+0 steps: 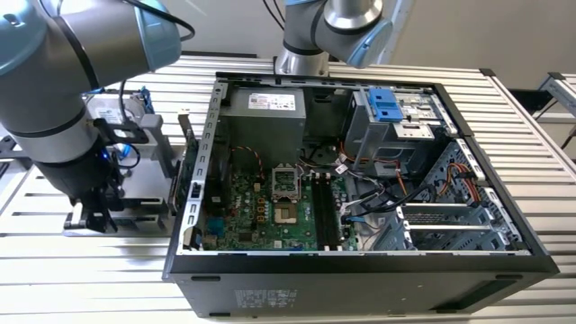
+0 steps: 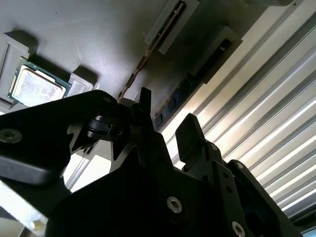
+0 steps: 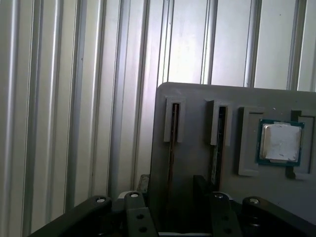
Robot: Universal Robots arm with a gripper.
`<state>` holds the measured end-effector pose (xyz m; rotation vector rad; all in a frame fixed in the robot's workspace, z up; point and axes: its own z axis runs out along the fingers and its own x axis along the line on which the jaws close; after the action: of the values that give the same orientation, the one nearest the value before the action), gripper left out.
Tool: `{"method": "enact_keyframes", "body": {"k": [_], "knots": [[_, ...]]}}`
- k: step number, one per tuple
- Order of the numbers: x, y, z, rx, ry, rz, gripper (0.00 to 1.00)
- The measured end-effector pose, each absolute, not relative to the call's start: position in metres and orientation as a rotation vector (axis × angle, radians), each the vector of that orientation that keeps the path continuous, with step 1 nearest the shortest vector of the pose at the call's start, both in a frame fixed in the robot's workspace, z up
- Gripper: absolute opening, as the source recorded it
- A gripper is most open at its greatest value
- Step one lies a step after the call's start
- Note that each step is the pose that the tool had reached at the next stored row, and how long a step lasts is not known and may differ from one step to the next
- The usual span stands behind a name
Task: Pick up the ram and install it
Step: 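Pick up the ram and move it above insertion slot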
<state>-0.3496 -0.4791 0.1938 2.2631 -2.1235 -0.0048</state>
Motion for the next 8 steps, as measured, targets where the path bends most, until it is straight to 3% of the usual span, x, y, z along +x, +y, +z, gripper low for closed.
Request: {"method": "enact_keyframes", "body": {"k": [8], "knots": [[-0.3496,-0.4797,0.1934,2.264,-2.124,-0.007,1.0]]}}
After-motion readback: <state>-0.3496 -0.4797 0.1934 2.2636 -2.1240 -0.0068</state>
